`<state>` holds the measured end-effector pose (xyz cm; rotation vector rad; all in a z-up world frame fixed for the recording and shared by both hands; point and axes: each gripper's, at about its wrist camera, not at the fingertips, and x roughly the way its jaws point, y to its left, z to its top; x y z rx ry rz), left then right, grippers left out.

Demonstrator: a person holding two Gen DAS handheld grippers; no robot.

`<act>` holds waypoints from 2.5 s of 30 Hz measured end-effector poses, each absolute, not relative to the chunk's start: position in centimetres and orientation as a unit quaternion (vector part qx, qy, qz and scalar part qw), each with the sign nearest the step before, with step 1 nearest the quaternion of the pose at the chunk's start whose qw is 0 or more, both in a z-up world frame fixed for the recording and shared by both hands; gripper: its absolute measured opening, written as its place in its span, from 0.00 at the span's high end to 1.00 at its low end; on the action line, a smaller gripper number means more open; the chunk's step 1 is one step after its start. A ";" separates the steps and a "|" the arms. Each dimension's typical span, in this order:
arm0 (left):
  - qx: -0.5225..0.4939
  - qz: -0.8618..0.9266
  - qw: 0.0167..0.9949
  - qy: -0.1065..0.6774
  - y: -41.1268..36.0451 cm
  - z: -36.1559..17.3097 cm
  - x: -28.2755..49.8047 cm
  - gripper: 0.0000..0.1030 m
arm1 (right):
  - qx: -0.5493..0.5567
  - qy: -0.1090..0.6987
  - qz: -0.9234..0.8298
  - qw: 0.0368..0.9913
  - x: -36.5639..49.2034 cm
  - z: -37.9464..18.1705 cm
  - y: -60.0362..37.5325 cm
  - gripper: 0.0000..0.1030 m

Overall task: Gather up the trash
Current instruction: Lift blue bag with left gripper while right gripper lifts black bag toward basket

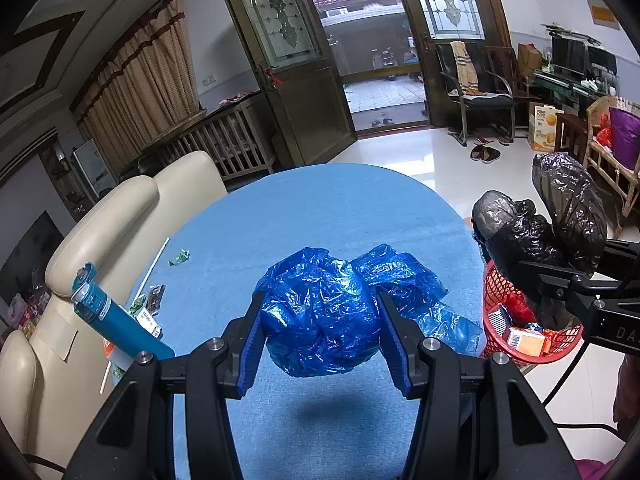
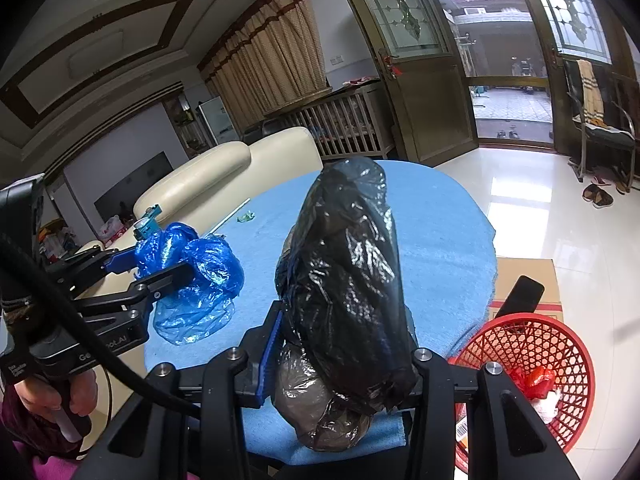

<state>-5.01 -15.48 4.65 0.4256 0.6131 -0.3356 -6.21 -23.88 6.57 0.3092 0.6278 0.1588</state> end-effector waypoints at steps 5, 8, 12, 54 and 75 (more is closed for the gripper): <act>0.211 -0.169 0.916 0.298 -15.7 4.5 -4.9 0.47 | 0.153 0.308 0.075 0.936 -6.5 6.5 -24.2 0.56; 0.215 -0.172 0.914 0.297 -15.9 4.4 -5.1 0.47 | 0.155 0.309 0.073 0.936 -6.6 6.4 -24.4 0.56; 0.220 -0.176 0.913 0.296 -16.0 4.5 -5.0 0.47 | 0.158 0.309 0.071 0.935 -6.6 6.3 -24.8 0.55; 0.262 -0.216 0.894 0.293 -18.5 3.8 -4.4 0.47 | 0.194 0.312 0.036 0.929 -8.2 4.8 -28.8 0.55; 0.290 -0.236 0.880 0.292 -20.0 3.5 -4.5 0.46 | 0.215 0.317 0.015 0.923 -7.9 4.0 -30.2 0.55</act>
